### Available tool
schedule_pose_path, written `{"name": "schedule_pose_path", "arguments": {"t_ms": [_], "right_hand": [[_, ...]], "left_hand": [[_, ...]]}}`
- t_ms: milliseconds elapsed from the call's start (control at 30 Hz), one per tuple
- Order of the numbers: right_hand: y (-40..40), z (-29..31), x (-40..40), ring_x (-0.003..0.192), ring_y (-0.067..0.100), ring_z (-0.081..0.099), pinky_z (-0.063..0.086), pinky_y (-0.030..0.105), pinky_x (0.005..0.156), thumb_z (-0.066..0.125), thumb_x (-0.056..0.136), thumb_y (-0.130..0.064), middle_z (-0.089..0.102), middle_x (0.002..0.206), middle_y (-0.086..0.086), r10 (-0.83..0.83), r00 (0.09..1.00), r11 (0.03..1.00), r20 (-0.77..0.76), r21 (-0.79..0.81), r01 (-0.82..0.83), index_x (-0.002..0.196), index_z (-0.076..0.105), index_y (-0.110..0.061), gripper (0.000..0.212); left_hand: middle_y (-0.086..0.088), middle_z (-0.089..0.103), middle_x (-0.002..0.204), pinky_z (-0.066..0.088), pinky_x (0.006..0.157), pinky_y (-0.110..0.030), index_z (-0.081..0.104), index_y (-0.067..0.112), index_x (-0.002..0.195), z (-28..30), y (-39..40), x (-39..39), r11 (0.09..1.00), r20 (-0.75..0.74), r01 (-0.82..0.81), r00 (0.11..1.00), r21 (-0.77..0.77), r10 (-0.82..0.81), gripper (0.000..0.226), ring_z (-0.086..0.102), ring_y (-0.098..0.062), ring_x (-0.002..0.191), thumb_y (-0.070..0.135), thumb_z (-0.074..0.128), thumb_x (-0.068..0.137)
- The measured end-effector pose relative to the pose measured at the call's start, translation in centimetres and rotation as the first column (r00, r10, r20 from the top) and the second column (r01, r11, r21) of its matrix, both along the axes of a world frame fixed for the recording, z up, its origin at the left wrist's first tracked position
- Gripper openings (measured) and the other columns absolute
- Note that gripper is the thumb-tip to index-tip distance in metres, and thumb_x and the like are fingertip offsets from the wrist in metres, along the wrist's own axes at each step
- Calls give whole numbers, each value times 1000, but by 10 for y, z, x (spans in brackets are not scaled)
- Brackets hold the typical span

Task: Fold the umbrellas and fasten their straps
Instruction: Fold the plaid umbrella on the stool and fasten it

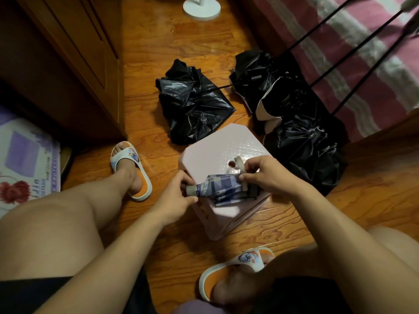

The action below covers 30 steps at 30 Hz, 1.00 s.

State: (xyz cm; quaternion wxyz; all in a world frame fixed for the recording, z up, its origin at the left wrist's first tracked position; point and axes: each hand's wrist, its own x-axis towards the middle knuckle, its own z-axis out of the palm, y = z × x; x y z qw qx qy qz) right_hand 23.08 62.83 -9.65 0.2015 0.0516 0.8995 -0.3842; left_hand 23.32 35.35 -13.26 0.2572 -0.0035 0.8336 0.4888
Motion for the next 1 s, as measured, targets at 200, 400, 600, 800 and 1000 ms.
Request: {"name": "schedule_pose_path", "arguments": {"t_ms": [200, 400, 600, 800, 1000], "right_hand": [[-4, -2, 4, 87, 29, 64, 57, 47, 79, 80, 85, -21, 66, 88, 9, 45, 999, 999, 8, -8, -45, 86, 70, -10, 15], [-1, -4, 8, 92, 38, 68, 58, 55, 84, 79, 88, -19, 70, 92, 20, -65, 993, 985, 103, -152, 81, 86, 73, -8, 13], [0, 2, 13, 92, 26, 69, 58, 38, 80, 75, 91, -23, 74, 90, 6, -136, 986, 967, 101, -203, 154, 87, 78, -13, 11], [-2, -4, 15, 87, 17, 68, 54, 26, 73, 77, 90, -21, 75, 86, -3, -130, 990, 974, 53, -182, 138, 91, 80, -16, 6], [-3, -4, 12, 83, 10, 69, 51, 18, 68, 76, 91, -23, 75, 83, -6, -94, 995, 972, 46, -211, 102, 90, 80, -18, 7]], "left_hand": [[-11, 64, 116, 61, 86, -52, 59, 20, 107, 5, 6, -1, 942, 382, -278, 904, 187, 191, 15, 68, -28, 103, 29, 67, 98], [-20, 66, 112, 62, 77, -36, 57, 10, 117, 6, 1, 0, 968, 372, -160, 925, 194, 78, 17, 70, -26, 85, 11, 62, 100], [2, 61, 107, 53, 93, -47, 52, 28, 86, -4, 5, 6, 998, -125, 61, 990, 18, -59, 48, 61, -20, 105, -16, 70, 77], [7, 47, 108, 50, 82, -37, 42, 29, 85, -15, 5, 15, 957, -276, 200, 927, -212, -254, 38, 50, -18, 101, 1, 67, 83], [-8, 60, 122, 62, 73, -36, 52, 24, 115, 6, 9, 1, 989, 334, -145, 934, 28, 127, 22, 71, -25, 93, 41, 42, 107]]}}
